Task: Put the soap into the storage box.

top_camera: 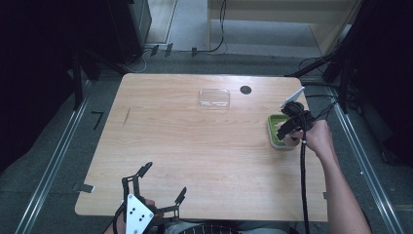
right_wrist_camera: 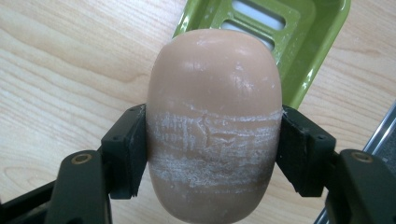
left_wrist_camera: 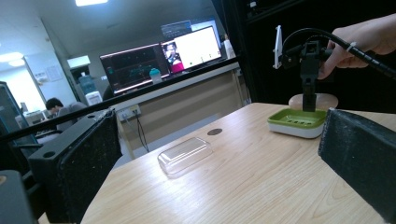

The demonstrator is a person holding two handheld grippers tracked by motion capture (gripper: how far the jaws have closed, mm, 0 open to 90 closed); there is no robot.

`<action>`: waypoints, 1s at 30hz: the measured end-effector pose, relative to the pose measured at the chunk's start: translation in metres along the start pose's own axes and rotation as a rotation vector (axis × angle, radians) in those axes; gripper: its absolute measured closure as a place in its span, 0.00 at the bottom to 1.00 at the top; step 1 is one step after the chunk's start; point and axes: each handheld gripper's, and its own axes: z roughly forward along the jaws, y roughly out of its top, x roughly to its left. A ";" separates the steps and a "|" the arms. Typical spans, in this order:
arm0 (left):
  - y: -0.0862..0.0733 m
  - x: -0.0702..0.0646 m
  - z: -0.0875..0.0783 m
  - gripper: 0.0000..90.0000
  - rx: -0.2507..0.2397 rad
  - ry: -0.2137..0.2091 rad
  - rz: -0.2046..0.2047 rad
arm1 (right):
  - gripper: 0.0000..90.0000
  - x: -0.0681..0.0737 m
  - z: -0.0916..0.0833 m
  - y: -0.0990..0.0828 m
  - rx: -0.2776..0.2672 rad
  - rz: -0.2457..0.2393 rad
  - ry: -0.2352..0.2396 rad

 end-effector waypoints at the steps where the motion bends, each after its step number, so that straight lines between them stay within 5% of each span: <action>1: 0.000 0.000 0.000 0.00 0.000 0.000 0.000 | 0.38 0.000 0.000 0.000 -0.001 0.005 0.003; 30: 0.000 0.000 0.000 0.00 -0.002 0.002 -0.004 | 0.38 -0.014 0.015 0.008 -0.112 0.118 0.031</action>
